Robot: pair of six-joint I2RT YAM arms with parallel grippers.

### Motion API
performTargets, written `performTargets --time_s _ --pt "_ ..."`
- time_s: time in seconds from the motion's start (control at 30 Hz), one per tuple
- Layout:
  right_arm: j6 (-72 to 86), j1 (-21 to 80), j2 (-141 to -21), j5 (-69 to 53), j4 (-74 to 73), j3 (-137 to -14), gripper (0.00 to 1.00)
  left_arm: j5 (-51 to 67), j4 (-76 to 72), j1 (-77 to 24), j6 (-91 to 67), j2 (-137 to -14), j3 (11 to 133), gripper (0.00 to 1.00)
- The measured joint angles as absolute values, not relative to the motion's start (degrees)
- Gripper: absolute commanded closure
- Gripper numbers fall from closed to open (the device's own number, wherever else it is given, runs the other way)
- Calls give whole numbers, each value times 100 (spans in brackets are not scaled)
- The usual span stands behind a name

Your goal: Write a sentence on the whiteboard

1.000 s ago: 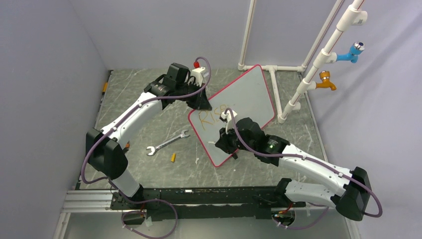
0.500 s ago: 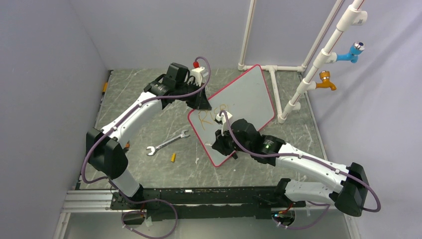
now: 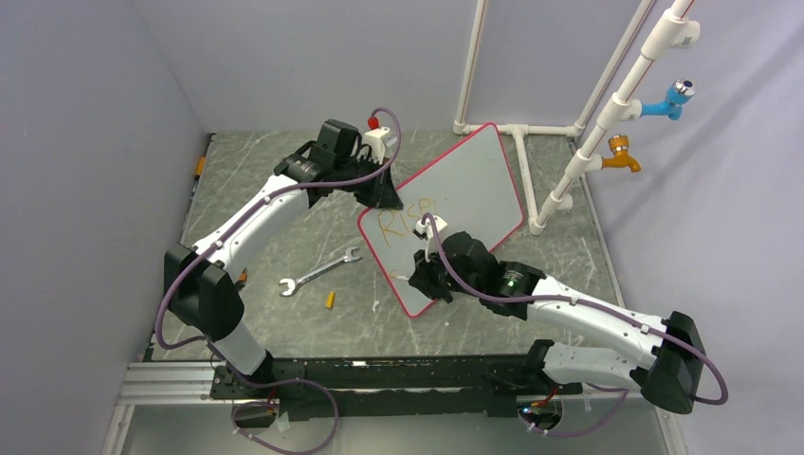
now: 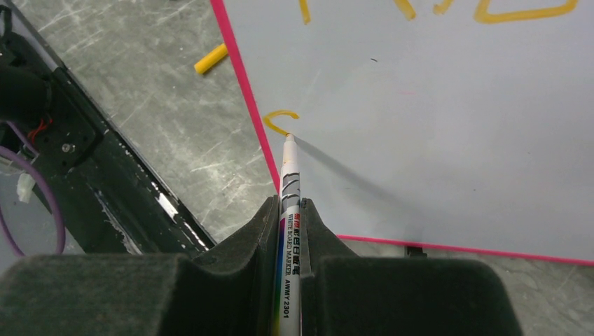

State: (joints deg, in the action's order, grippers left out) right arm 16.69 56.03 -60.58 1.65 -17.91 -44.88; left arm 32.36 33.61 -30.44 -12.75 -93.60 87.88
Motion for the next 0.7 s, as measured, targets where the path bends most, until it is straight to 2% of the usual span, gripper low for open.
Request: performTargets --time_s 0.7 --pt "1708 5603 -6020 543 -2237 -4427 100 3242 3361 -3041 -1278 -9360 8788 100"
